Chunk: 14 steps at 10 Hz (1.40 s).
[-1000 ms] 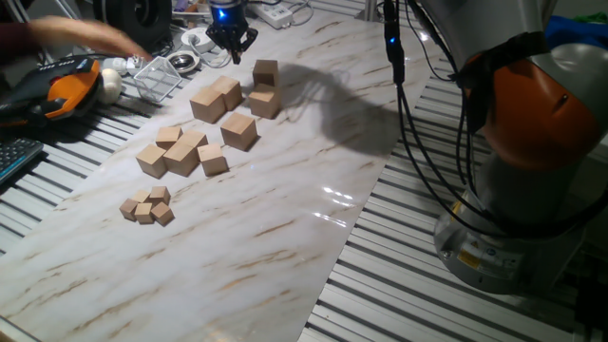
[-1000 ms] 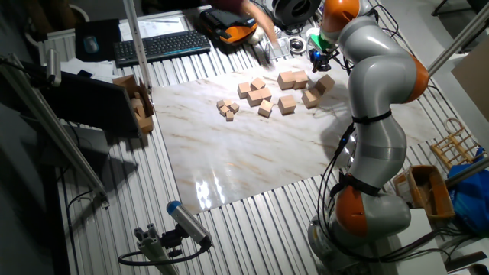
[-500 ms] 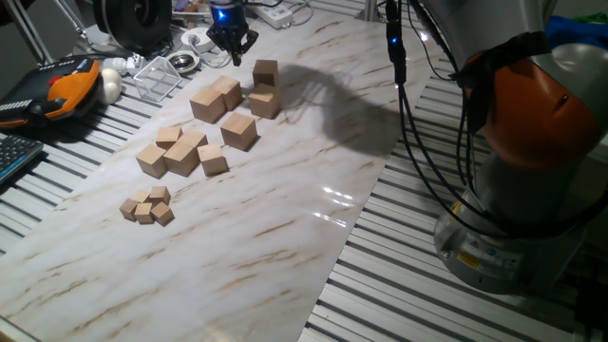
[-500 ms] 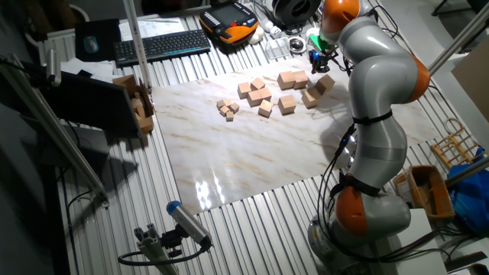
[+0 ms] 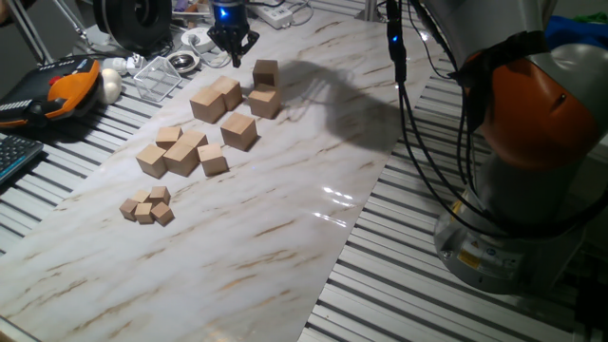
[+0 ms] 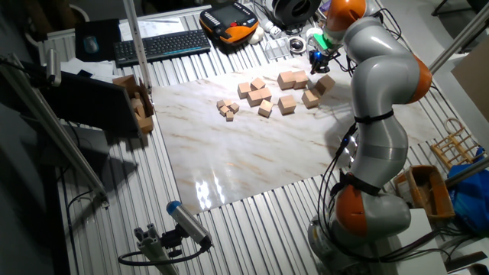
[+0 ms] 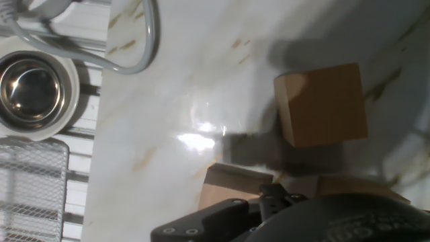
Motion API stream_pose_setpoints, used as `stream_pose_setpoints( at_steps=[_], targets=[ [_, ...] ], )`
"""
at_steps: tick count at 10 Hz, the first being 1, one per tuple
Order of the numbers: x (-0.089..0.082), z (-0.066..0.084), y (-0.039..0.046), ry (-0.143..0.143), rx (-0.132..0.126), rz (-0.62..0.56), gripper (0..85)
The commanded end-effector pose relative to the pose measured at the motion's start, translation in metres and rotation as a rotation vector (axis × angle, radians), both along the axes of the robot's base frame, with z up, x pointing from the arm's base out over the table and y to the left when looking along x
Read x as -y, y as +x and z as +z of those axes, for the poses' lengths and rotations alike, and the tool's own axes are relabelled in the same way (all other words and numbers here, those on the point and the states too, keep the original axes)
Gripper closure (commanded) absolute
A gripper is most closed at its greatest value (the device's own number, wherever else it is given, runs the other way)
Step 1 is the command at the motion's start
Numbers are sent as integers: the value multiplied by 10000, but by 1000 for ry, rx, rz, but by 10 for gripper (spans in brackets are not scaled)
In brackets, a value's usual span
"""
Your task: Stack the blocks into a pyramid shape
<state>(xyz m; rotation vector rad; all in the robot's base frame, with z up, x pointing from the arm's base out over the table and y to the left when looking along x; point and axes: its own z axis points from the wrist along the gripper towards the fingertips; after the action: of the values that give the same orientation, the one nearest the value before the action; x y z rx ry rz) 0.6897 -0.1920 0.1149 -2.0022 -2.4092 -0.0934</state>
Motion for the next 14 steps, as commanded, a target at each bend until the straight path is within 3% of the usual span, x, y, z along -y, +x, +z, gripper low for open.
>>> stream_pose_setpoints(
  at_steps=[1, 4, 6, 13, 14],
  targets=[
    [8, -33, 36, 9, -6, 0, 850],
    [-31, -72, 48, -4, 10, 33, 850],
    [-115, -101, -11, -9, 17, 25, 850],
    [-136, -110, -25, -14, 16, 38, 850],
    [-136, -110, -25, -28, 8, 52, 850]
  ],
)
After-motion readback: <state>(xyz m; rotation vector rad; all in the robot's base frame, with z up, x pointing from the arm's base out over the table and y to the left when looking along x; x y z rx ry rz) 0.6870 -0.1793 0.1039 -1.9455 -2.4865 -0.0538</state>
